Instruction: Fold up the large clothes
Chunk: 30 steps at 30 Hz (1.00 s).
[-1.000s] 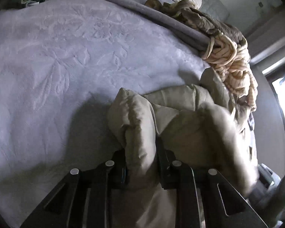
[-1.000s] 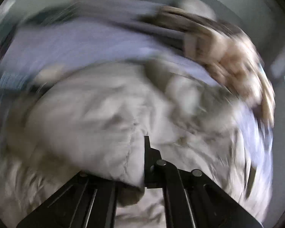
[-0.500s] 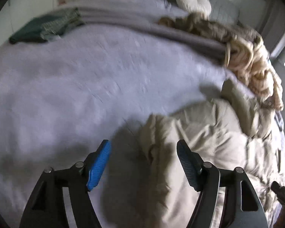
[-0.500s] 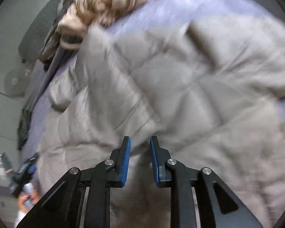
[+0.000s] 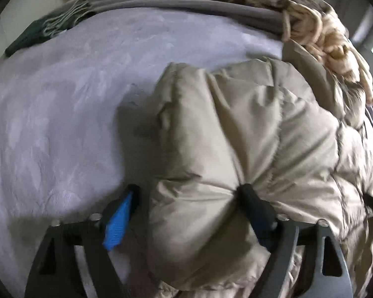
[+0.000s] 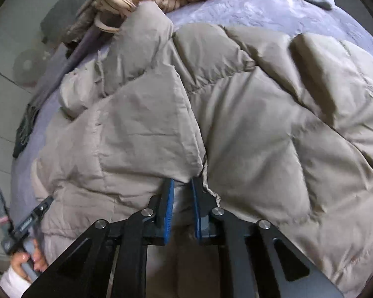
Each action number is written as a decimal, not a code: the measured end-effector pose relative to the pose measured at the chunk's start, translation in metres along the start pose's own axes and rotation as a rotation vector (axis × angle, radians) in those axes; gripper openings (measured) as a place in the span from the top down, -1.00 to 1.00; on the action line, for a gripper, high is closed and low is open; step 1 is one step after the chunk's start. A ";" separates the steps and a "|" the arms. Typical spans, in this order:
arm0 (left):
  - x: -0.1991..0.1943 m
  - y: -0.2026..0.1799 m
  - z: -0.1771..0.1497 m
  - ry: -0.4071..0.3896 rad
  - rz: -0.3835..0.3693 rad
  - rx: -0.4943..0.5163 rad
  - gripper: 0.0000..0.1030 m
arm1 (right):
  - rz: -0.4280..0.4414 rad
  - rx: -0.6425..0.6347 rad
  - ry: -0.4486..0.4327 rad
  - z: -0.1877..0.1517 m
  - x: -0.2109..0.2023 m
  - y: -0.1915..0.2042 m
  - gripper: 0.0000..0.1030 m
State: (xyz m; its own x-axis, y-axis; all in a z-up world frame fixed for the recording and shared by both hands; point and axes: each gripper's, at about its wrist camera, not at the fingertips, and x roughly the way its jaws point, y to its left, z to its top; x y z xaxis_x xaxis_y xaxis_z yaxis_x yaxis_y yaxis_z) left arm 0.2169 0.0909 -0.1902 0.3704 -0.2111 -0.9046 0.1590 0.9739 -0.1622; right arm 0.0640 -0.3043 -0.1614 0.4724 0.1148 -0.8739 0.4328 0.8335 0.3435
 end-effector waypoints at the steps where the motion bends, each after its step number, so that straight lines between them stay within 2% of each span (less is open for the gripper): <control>1: 0.000 0.000 0.002 0.004 0.003 0.001 -0.68 | 0.001 -0.008 -0.003 -0.002 -0.004 -0.001 0.76; 5: -0.018 -0.008 0.007 -0.009 0.075 0.043 -0.68 | -0.038 0.010 -0.012 -0.005 -0.028 -0.011 0.64; 6: -0.024 -0.011 0.007 -0.016 0.087 0.055 -0.68 | -0.019 0.034 -0.016 -0.007 -0.036 -0.017 0.63; 7: -0.034 -0.018 0.005 -0.026 0.091 0.072 -0.68 | 0.010 0.068 -0.015 -0.010 -0.044 -0.025 0.59; 9: -0.050 -0.028 0.002 -0.035 0.084 0.094 -0.68 | 0.041 0.118 -0.010 -0.015 -0.055 -0.041 0.24; 13: -0.072 -0.053 -0.011 -0.042 0.066 0.128 -0.68 | 0.058 0.176 -0.006 -0.030 -0.074 -0.060 0.14; 14: -0.077 -0.060 -0.014 -0.048 0.065 0.132 -0.71 | 0.065 0.194 -0.004 -0.035 -0.078 -0.064 0.08; 16: -0.087 -0.072 -0.022 -0.063 0.062 0.136 -1.00 | 0.084 0.230 -0.001 -0.043 -0.084 -0.075 -0.08; 19: -0.100 -0.100 -0.038 -0.081 0.052 0.158 -1.00 | 0.096 0.276 -0.007 -0.051 -0.095 -0.091 -0.14; 22: -0.105 -0.127 -0.051 -0.062 0.065 0.186 -1.00 | 0.107 0.312 -0.027 -0.061 -0.110 -0.111 -0.41; 24: -0.104 -0.140 -0.056 -0.029 0.004 0.171 -1.00 | 0.109 0.333 -0.049 -0.065 -0.121 -0.128 -0.55; 26: -0.099 -0.156 -0.062 0.013 -0.034 0.166 -1.00 | 0.099 0.354 -0.070 -0.069 -0.131 -0.148 -0.58; 28: -0.096 -0.176 -0.068 0.027 -0.025 0.199 -1.00 | 0.098 0.389 -0.097 -0.070 -0.141 -0.171 -0.80; 29: -0.096 -0.185 -0.071 0.032 -0.022 0.213 -1.00 | 0.108 0.413 -0.113 -0.071 -0.145 -0.185 -0.99; 30: -0.094 -0.193 -0.074 0.041 -0.030 0.227 -1.00 | 0.109 0.431 -0.129 -0.072 -0.149 -0.194 -0.99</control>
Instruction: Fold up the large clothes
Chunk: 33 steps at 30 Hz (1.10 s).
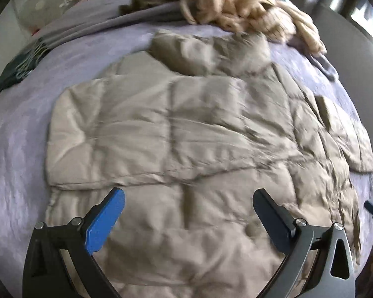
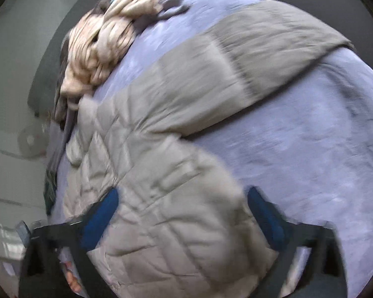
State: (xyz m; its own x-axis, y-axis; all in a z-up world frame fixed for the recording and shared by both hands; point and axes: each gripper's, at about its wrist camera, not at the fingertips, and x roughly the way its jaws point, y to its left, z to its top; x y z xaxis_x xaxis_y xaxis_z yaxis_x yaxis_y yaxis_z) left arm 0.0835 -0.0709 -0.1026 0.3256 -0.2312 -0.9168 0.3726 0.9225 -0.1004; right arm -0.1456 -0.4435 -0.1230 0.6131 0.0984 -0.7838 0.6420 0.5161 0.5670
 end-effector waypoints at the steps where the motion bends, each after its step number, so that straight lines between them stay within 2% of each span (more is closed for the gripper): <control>1: 0.002 -0.010 -0.001 0.016 -0.015 0.012 -1.00 | 0.003 0.029 -0.019 0.006 -0.004 -0.013 -0.99; 7: 0.008 -0.060 -0.010 0.048 0.001 0.066 -1.00 | 0.020 0.186 -0.057 0.042 -0.015 -0.075 -0.99; 9: 0.010 -0.073 -0.012 0.055 -0.002 0.089 -1.00 | 0.051 0.248 -0.064 0.056 -0.014 -0.093 -0.99; 14: 0.010 -0.102 -0.017 0.062 -0.019 0.141 -1.00 | 0.228 0.446 -0.110 0.094 -0.003 -0.136 -0.99; 18: 0.009 -0.112 -0.019 0.059 -0.018 0.155 -1.00 | 0.330 0.544 -0.159 0.121 0.004 -0.153 -0.99; 23: 0.009 -0.111 -0.015 0.060 -0.023 0.133 -1.00 | 0.414 0.636 -0.194 0.148 0.012 -0.162 -0.99; 25: 0.009 -0.108 -0.012 0.059 -0.024 0.124 -1.00 | 0.421 0.663 -0.189 0.154 0.015 -0.160 -0.78; 26: 0.009 -0.107 -0.010 0.057 -0.025 0.120 -1.00 | 0.425 0.670 -0.175 0.158 0.018 -0.158 -0.27; 27: 0.009 -0.105 -0.009 0.056 -0.026 0.116 -1.00 | 0.420 0.671 -0.158 0.162 0.020 -0.155 0.33; 29: 0.007 -0.099 -0.005 0.047 -0.025 0.112 -1.00 | 0.397 0.641 -0.159 0.169 0.018 -0.147 0.78; 32: 0.000 -0.086 0.001 0.019 -0.002 0.118 -1.00 | 0.347 0.520 -0.184 0.177 0.006 -0.122 0.83; 33: -0.002 -0.081 0.003 0.007 0.011 0.119 -1.00 | 0.313 0.439 -0.192 0.182 0.000 -0.102 0.83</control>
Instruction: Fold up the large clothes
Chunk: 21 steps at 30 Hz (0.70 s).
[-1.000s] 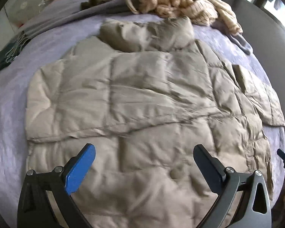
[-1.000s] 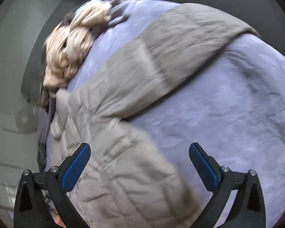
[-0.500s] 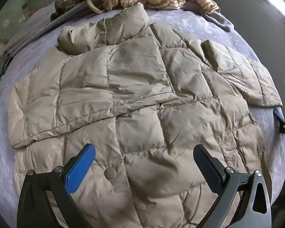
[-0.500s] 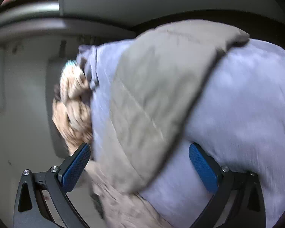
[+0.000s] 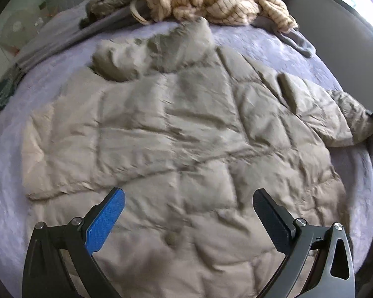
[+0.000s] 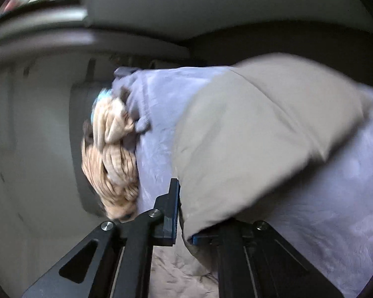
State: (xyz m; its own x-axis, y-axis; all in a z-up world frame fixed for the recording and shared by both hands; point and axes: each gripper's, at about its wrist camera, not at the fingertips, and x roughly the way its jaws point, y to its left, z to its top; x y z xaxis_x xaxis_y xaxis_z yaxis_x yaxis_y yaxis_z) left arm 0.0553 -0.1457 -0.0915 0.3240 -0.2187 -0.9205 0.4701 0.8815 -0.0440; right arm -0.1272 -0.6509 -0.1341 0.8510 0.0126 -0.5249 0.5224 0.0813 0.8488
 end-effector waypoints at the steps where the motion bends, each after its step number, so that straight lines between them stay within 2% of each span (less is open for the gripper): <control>1: -0.003 0.008 0.002 -0.012 0.016 -0.003 -1.00 | -0.016 -0.070 0.004 -0.005 0.001 0.017 0.83; 6: -0.006 0.048 0.012 -0.045 0.066 -0.052 -1.00 | -0.051 -0.454 0.058 -0.061 0.028 0.117 0.83; 9: -0.007 0.074 0.015 -0.058 0.090 -0.091 -1.00 | -0.073 -0.727 0.115 -0.124 0.055 0.170 0.83; 12: -0.010 0.093 0.012 -0.068 0.101 -0.117 -1.00 | -0.118 -1.020 0.192 -0.212 0.097 0.208 0.83; 15: -0.011 0.110 0.007 -0.076 0.115 -0.137 -1.00 | -0.142 -1.163 0.306 -0.283 0.134 0.208 0.82; 18: -0.010 0.127 0.003 -0.084 0.134 -0.167 -1.00 | -0.202 -1.225 0.407 -0.330 0.169 0.184 0.83; 21: -0.004 0.141 0.003 -0.086 0.131 -0.196 -1.00 | -0.303 -1.195 0.472 -0.350 0.200 0.154 0.82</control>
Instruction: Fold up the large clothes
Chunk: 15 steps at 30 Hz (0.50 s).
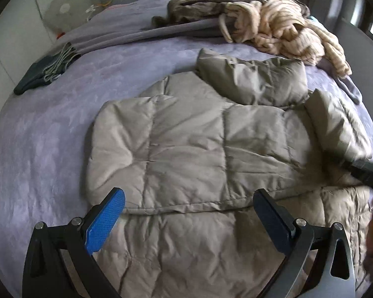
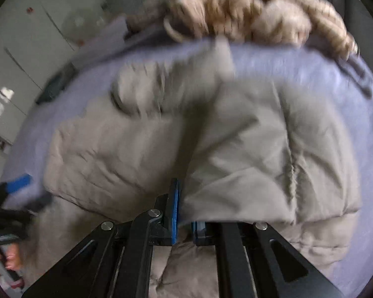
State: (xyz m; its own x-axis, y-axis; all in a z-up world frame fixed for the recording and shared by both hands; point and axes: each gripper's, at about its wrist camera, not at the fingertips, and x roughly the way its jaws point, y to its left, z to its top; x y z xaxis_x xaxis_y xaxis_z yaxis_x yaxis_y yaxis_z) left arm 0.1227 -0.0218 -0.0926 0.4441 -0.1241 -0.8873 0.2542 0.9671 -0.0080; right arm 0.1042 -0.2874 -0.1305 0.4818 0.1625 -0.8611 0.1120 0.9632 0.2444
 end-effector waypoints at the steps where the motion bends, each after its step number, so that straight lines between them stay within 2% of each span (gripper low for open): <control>1: 0.002 0.001 -0.001 0.002 0.001 -0.002 -1.00 | 0.001 0.027 0.020 -0.003 0.007 -0.002 0.82; 2: 0.006 0.002 -0.002 0.003 0.001 -0.003 -1.00 | 0.009 0.070 0.031 -0.007 0.012 -0.007 0.79; 4: 0.010 0.002 -0.003 0.007 -0.004 -0.010 -1.00 | 0.048 0.137 0.037 -0.009 0.011 -0.016 0.54; 6: 0.014 0.002 -0.004 0.011 -0.018 -0.026 -1.00 | 0.112 0.212 0.035 -0.010 0.000 -0.026 -0.19; 8: 0.017 0.003 -0.002 0.009 -0.030 -0.045 -1.00 | 0.163 0.282 -0.005 -0.016 -0.017 -0.040 -0.25; 11: 0.017 0.005 0.002 -0.002 -0.037 -0.069 -1.00 | 0.189 0.401 -0.049 -0.022 -0.032 -0.066 -0.25; 15: 0.016 0.012 0.010 -0.021 -0.044 -0.083 -1.00 | 0.245 0.647 -0.117 -0.019 -0.038 -0.115 -0.24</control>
State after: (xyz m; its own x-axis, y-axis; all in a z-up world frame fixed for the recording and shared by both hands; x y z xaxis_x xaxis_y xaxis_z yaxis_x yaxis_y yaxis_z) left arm 0.1414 -0.0144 -0.1018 0.4526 -0.1704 -0.8753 0.2021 0.9756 -0.0854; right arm 0.0561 -0.4000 -0.1345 0.6458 0.2990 -0.7025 0.4654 0.5753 0.6727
